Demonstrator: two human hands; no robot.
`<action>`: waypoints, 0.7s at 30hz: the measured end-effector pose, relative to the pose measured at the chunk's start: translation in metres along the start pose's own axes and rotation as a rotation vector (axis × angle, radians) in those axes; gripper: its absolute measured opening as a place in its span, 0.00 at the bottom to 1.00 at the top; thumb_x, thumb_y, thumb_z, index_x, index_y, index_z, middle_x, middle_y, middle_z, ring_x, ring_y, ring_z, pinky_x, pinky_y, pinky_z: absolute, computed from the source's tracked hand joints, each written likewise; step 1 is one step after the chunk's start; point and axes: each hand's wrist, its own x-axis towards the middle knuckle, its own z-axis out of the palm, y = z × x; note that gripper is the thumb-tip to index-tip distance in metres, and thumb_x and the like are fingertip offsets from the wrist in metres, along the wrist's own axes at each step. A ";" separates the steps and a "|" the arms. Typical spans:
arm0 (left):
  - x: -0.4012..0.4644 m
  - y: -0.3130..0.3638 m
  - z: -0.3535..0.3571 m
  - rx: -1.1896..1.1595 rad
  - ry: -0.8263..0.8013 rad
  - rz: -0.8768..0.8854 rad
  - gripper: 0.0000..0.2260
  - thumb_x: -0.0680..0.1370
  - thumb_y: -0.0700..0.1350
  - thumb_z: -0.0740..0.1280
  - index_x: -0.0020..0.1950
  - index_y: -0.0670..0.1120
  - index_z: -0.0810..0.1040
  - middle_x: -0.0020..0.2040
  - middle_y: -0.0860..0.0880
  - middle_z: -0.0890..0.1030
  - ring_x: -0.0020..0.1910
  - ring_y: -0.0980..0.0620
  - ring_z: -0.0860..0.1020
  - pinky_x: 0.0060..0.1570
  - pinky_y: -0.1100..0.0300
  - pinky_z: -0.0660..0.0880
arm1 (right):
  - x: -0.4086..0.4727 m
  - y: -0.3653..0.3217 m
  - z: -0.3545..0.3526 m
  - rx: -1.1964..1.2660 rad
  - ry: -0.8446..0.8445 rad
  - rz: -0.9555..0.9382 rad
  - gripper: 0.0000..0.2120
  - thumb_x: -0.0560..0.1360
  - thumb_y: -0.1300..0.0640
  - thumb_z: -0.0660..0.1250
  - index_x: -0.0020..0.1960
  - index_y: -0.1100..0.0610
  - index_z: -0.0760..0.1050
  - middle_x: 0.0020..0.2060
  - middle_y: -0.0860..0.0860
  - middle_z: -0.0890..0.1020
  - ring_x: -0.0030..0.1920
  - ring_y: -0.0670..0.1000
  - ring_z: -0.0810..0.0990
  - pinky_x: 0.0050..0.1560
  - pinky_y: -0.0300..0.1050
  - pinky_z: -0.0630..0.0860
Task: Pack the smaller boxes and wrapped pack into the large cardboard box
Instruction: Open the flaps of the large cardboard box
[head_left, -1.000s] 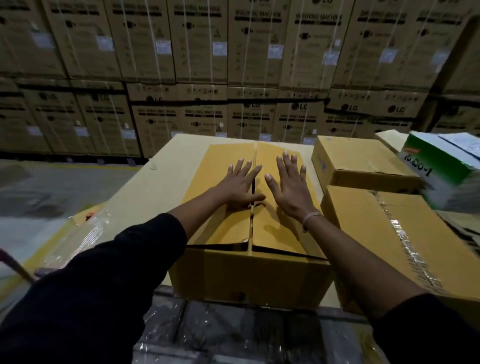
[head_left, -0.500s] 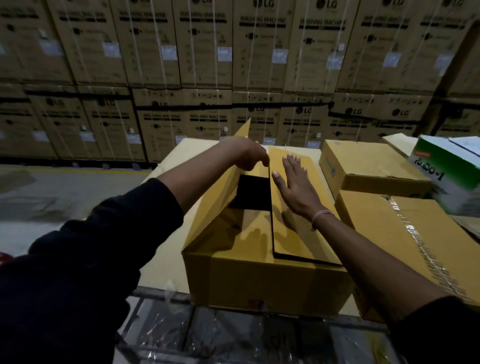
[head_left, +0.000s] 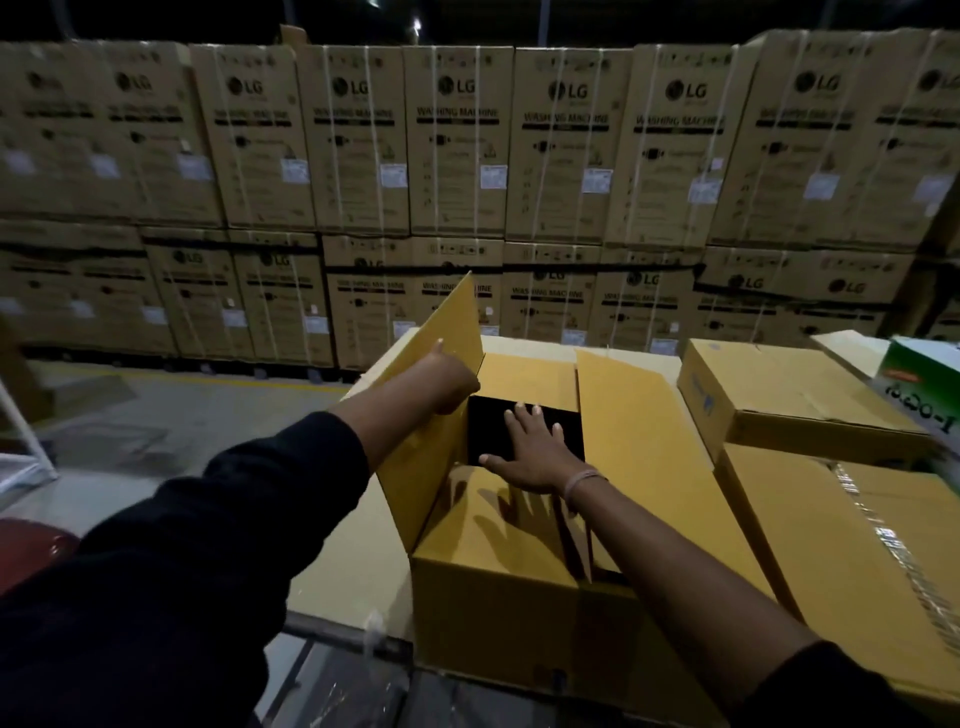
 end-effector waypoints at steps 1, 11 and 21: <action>0.007 0.002 0.012 -0.009 0.007 0.001 0.31 0.80 0.43 0.69 0.81 0.50 0.61 0.80 0.44 0.64 0.80 0.40 0.59 0.77 0.32 0.49 | 0.000 -0.003 0.003 -0.001 -0.030 0.031 0.45 0.81 0.33 0.60 0.85 0.54 0.42 0.84 0.53 0.39 0.82 0.58 0.35 0.80 0.63 0.38; 0.053 0.026 0.111 -0.388 0.053 -0.060 0.29 0.85 0.51 0.55 0.84 0.51 0.48 0.84 0.41 0.45 0.82 0.38 0.46 0.77 0.31 0.44 | -0.021 0.001 0.011 -0.028 -0.168 0.386 0.51 0.78 0.39 0.68 0.84 0.58 0.38 0.81 0.61 0.34 0.77 0.72 0.28 0.78 0.70 0.43; 0.087 0.059 0.140 -0.558 0.056 -0.016 0.37 0.83 0.52 0.61 0.84 0.51 0.42 0.83 0.39 0.38 0.82 0.36 0.43 0.78 0.38 0.48 | -0.055 0.064 -0.074 -0.382 -0.058 0.430 0.48 0.78 0.35 0.64 0.84 0.61 0.47 0.82 0.63 0.37 0.76 0.77 0.30 0.68 0.81 0.28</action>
